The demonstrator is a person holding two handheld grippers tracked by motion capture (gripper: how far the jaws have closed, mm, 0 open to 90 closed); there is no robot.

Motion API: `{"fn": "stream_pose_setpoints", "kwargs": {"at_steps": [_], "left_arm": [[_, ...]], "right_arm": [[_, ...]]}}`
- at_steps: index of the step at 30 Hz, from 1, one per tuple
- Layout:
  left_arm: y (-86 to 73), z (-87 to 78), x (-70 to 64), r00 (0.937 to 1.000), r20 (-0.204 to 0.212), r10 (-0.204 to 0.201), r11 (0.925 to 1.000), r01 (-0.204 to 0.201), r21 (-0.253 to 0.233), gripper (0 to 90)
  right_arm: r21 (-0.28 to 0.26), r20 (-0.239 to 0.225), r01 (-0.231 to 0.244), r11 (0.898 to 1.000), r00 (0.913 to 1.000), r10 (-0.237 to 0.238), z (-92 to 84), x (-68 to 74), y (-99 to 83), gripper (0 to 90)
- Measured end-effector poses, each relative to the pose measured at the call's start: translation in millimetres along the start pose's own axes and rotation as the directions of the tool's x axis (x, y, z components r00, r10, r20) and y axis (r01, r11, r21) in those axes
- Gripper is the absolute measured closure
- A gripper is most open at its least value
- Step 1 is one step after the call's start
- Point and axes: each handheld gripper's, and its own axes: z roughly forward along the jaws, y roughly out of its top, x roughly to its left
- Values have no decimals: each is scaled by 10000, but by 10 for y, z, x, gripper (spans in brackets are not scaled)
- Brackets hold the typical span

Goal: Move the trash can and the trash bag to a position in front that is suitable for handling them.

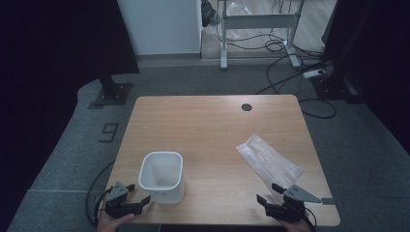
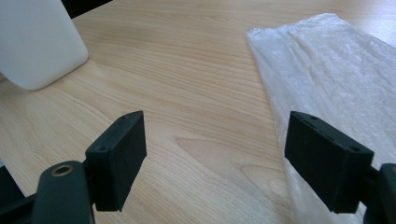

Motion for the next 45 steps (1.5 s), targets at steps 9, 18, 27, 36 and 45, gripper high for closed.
{"fn": "stream_pose_setpoints", "kwargs": {"at_steps": [9,18,27,36,45], "left_arm": [[92,-19,-136,9973,295,670,9975,-664,-224,137],[81,-78,-206,9903,748,1174,9931,-1168,-123,137],[229,-33,-379,9790,1218,1637,9854,-1565,-665,134],[391,155,-412,9594,1980,2009,9780,-1849,-966,102],[624,408,-468,9424,2498,2225,9738,-2027,-1030,125]], "right_arm": [[6,196,62,10000,9998,-62,-6,-17,-4,205],[68,275,202,9998,9994,-204,-1,2,-9,204],[95,279,195,9998,9994,-197,3,8,-11,204],[111,313,148,9998,9994,-151,15,6,-18,204],[127,316,129,9998,9994,-133,20,-1,-21,205]]}}
